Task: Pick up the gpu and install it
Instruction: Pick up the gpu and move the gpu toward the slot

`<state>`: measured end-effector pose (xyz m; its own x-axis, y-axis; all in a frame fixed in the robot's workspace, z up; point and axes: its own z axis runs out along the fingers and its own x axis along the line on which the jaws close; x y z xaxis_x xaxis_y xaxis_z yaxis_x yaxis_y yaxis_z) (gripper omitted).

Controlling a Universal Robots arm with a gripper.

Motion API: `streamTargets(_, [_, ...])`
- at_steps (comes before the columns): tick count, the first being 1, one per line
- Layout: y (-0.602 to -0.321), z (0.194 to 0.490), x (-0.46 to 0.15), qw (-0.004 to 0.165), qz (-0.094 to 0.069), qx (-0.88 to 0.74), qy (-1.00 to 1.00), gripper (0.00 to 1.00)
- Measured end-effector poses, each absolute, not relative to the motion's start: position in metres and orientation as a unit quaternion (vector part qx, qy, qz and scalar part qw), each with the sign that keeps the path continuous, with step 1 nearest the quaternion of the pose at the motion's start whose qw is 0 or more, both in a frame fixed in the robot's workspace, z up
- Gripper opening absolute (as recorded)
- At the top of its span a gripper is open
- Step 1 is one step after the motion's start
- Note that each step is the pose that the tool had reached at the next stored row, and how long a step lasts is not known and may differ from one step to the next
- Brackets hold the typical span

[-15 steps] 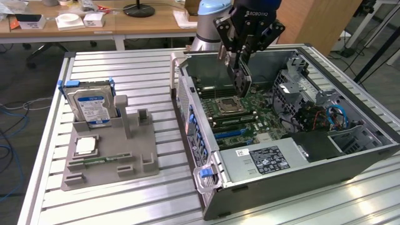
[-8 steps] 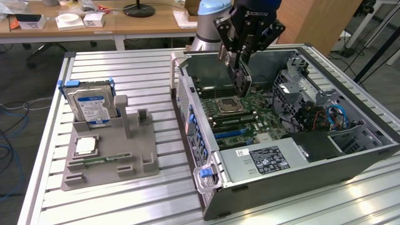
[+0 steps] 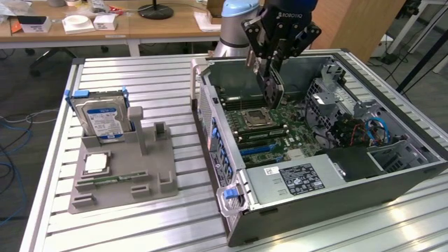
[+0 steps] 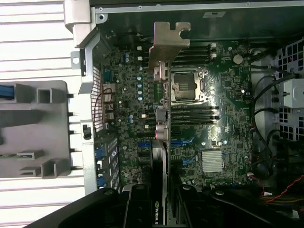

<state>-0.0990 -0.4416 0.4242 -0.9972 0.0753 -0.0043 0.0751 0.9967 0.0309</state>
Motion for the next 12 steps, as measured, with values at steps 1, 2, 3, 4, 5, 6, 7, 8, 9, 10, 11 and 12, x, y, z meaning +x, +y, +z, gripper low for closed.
streamTargets(1, [-0.4416,0.4242,-0.0985,0.003,0.015,0.038,0.999,0.26])
streamTargets(2, [-0.4416,0.4242,-0.0978,0.003,0.015,0.038,0.999,0.26])
streamTargets(3, [-0.4415,0.4242,-0.0967,0.003,0.015,0.038,0.999,0.26])
streamTargets(4, [-0.4416,0.4242,-0.0960,0.003,0.015,0.038,0.999,0.26])
streamTargets(5, [-0.4416,0.4241,-0.0958,0.003,0.015,0.038,0.999,0.26])
streamTargets(6, [-0.4416,0.4241,-0.0954,0.003,0.015,0.038,0.999,0.26])
streamTargets(7, [-0.4416,0.4241,-0.0951,0.003,0.015,0.038,0.999,0.26])
streamTargets(8, [-0.4416,0.4241,-0.0946,0.003,0.015,0.038,0.999,0.26])
streamTargets(9, [-0.4416,0.4241,-0.0941,0.003,0.015,0.038,0.999,0.26])
streamTargets(10, [-0.4415,0.4241,-0.0936,0.003,0.015,0.038,0.999,0.26])
streamTargets(11, [-0.4416,0.4241,-0.0930,0.003,0.015,0.038,0.999,0.26])
streamTargets(12, [-0.4416,0.4241,-0.0924,0.003,0.015,0.038,0.999,0.26])
